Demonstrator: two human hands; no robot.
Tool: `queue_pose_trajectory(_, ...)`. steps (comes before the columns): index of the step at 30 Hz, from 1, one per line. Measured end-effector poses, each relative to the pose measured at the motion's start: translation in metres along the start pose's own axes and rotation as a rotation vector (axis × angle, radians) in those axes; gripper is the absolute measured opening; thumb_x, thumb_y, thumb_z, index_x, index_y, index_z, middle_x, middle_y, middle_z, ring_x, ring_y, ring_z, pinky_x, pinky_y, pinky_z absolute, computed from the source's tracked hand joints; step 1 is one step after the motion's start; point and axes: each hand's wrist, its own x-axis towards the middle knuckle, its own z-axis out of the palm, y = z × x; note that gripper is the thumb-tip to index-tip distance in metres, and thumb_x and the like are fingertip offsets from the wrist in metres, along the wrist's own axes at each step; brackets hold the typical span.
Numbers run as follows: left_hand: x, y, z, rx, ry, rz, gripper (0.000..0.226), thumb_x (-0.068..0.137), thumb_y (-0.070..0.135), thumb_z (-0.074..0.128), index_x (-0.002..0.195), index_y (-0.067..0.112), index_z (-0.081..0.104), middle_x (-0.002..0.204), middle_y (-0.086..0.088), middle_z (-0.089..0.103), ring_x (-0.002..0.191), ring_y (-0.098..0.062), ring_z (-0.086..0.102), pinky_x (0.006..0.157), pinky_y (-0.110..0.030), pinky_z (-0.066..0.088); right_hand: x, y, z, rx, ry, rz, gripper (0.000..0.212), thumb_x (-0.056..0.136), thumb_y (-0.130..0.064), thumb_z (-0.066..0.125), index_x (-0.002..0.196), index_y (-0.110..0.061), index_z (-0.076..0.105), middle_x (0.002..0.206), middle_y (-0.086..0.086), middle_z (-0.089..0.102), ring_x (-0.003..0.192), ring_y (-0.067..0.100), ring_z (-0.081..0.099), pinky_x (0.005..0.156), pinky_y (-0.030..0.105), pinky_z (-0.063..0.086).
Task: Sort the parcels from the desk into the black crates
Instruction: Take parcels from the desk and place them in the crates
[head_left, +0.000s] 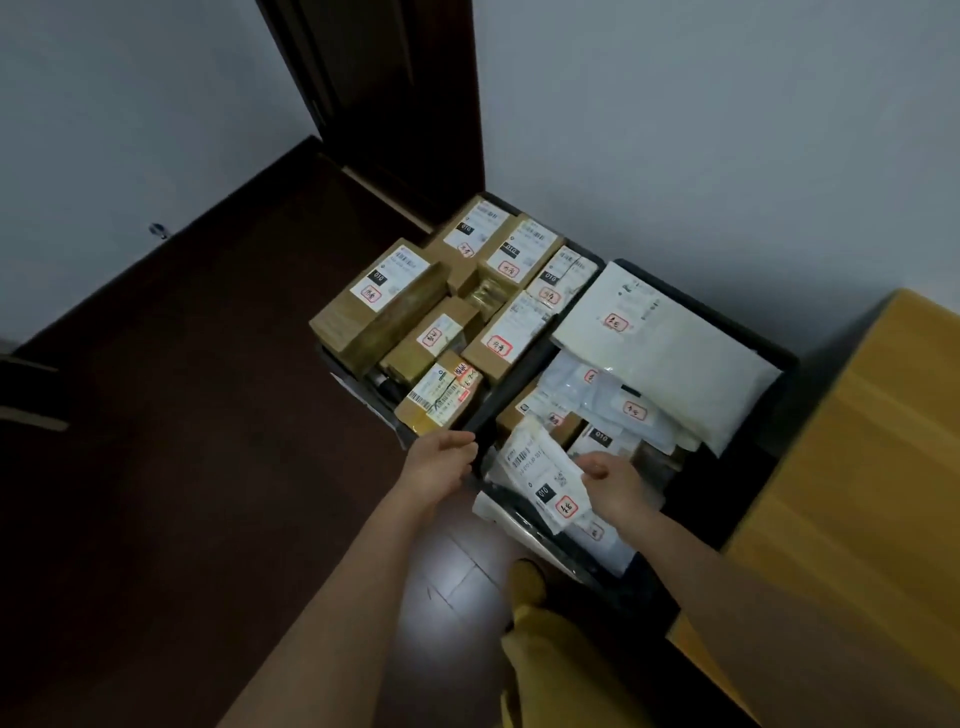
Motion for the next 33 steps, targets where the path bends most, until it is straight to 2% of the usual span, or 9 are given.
queue_pose_trajectory(4, 0.031, 0.001, -0.009, 0.059, -0.018, -0.014, 0.025, 0.096, 0.016, 0.060, 0.121, 0.012, 0.065, 0.104, -0.003, 0.065, 0.087, -0.014, 0.062, 0.077, -0.023, 0.051, 0.021, -0.010, 0.025, -0.099, -0.041, -0.007, 0.029, 0.097, 0.001, 0.049, 0.104, -0.016, 0.071, 0.113, 0.007, 0.071, 0.101, 0.023, 0.067, 0.079, 0.036, 0.058)
queue_pose_trajectory(7, 0.048, 0.004, -0.012, 0.094, -0.041, -0.026, 0.023, 0.096, 0.014, 0.059, 0.119, 0.011, 0.064, 0.106, -0.005, 0.065, 0.091, -0.017, 0.062, 0.084, -0.027, 0.050, 0.031, -0.015, 0.036, -0.120, -0.042, 0.023, 0.041, 0.094, 0.006, 0.044, 0.121, -0.014, 0.068, 0.113, 0.003, 0.063, 0.099, 0.023, 0.060, 0.073, 0.032, 0.055)
queue_pose_trajectory(10, 0.061, 0.008, -0.013, 0.153, -0.076, -0.031, 0.023, 0.097, 0.014, 0.059, 0.119, 0.012, 0.064, 0.111, -0.005, 0.063, 0.104, -0.020, 0.061, 0.087, -0.028, 0.049, 0.039, -0.016, 0.038, -0.131, 0.007, 0.066, 0.052, 0.089, 0.005, 0.045, 0.134, -0.020, 0.059, 0.117, 0.009, 0.063, 0.105, 0.032, 0.059, 0.091, 0.048, 0.051)
queue_pose_trajectory(15, 0.069, 0.034, -0.008, 0.336, -0.171, 0.049, 0.034, 0.096, 0.015, 0.059, 0.129, 0.010, 0.059, 0.120, -0.009, 0.063, 0.109, -0.024, 0.060, 0.087, -0.030, 0.049, 0.021, -0.029, 0.021, -0.052, 0.154, 0.077, 0.049, 0.092, -0.003, 0.055, 0.139, -0.015, 0.051, 0.130, 0.002, 0.054, 0.125, 0.027, 0.050, 0.096, 0.023, 0.040)
queue_pose_trajectory(17, 0.064, 0.051, -0.003, 0.403, -0.225, 0.115, 0.041, 0.096, 0.015, 0.058, 0.137, 0.010, 0.052, 0.130, -0.010, 0.059, 0.118, -0.026, 0.057, 0.097, -0.034, 0.047, 0.010, -0.028, 0.012, -0.091, 0.234, 0.043, 0.059, 0.090, -0.012, 0.061, 0.146, -0.018, 0.043, 0.143, 0.008, 0.049, 0.133, 0.030, 0.041, 0.111, 0.033, 0.033)
queue_pose_trajectory(22, 0.037, 0.094, 0.008, 0.670, -0.307, 0.466, 0.059, 0.098, 0.023, 0.057, 0.149, 0.010, 0.031, 0.151, -0.007, 0.036, 0.135, -0.021, 0.038, 0.103, -0.026, 0.032, -0.037, -0.042, -0.008, -0.320, 0.376, 0.079, 0.078, 0.093, -0.033, 0.062, 0.154, -0.041, 0.013, 0.162, 0.007, 0.012, 0.146, 0.036, 0.013, 0.116, 0.052, 0.023)
queue_pose_trajectory(24, 0.027, 0.106, 0.020, 0.895, -0.266, 0.619, 0.078, 0.097, 0.037, 0.056, 0.156, 0.015, 0.009, 0.163, -0.010, 0.008, 0.149, -0.027, 0.011, 0.119, -0.038, 0.018, -0.060, -0.046, -0.015, -0.404, 0.459, 0.061, 0.086, 0.093, -0.040, 0.061, 0.154, -0.047, 0.001, 0.164, 0.005, -0.009, 0.149, 0.036, -0.001, 0.118, 0.058, 0.014)
queue_pose_trajectory(26, 0.012, 0.115, 0.039, 1.065, -0.250, 0.741, 0.087, 0.097, 0.048, 0.050, 0.156, 0.022, -0.008, 0.163, -0.006, -0.019, 0.150, -0.031, -0.012, 0.121, -0.052, 0.004, -0.085, -0.043, -0.027, -0.458, 0.557, 0.043, 0.092, 0.092, -0.049, 0.059, 0.151, -0.049, -0.011, 0.162, 0.003, -0.022, 0.149, 0.036, -0.011, 0.117, 0.060, 0.005)
queue_pose_trajectory(33, -0.070, 0.119, 0.133, 1.247, -0.342, 1.157, 0.088, 0.095, 0.055, 0.046, 0.154, 0.032, -0.016, 0.158, 0.000, -0.034, 0.147, -0.033, -0.025, 0.116, -0.060, -0.006, -0.169, 0.006, -0.094, -0.537, 0.834, 0.138, 0.096, 0.091, -0.059, 0.055, 0.148, -0.048, -0.021, 0.161, 0.002, -0.027, 0.149, 0.038, -0.014, 0.115, 0.066, 0.002)
